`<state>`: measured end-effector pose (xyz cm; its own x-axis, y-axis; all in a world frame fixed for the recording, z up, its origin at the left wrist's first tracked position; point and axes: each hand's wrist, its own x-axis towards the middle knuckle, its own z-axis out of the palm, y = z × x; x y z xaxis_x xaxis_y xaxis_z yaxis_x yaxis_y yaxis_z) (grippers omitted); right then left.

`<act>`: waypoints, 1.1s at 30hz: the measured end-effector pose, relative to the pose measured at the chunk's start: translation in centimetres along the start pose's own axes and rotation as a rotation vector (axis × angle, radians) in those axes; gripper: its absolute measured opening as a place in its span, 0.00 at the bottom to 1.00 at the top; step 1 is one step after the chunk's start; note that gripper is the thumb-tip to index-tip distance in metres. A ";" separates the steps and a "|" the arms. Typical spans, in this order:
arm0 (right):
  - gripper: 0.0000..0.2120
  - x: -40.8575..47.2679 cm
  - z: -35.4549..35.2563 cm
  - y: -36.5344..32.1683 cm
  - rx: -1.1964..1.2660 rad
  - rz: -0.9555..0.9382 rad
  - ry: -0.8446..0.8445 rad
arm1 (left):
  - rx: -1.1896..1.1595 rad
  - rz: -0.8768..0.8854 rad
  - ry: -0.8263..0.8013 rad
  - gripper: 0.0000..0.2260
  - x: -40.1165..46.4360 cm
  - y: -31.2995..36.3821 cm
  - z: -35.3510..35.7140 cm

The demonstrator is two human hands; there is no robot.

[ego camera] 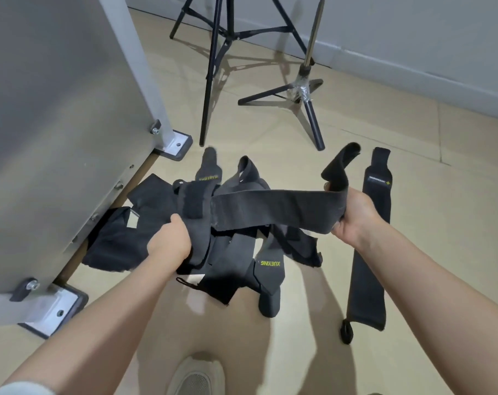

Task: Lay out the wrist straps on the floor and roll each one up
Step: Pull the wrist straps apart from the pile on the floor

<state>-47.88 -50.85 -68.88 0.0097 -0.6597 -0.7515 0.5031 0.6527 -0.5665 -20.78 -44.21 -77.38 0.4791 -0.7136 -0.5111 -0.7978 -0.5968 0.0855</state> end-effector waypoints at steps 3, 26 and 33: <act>0.12 0.4 0.1 0.6 -0.014 0.112 -0.047 | -0.100 0.397 0.294 0.30 -1.2 1.6 0.3; 0.13 5.6 -8.8 1.1 -0.320 -0.136 0.546 | -1.074 0.575 -0.357 0.04 -5.9 8.0 -2.3; 0.20 0.0 -2.0 -1.0 -0.859 -0.575 -0.407 | -0.722 0.801 -0.544 0.07 -7.3 10.5 -4.5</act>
<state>-50.12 -50.79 -69.01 0.3299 -0.9171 -0.2237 -0.2406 0.1474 -0.9594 -30.98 -46.91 -68.96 -0.4132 -0.8306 -0.3733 -0.3268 -0.2473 0.9122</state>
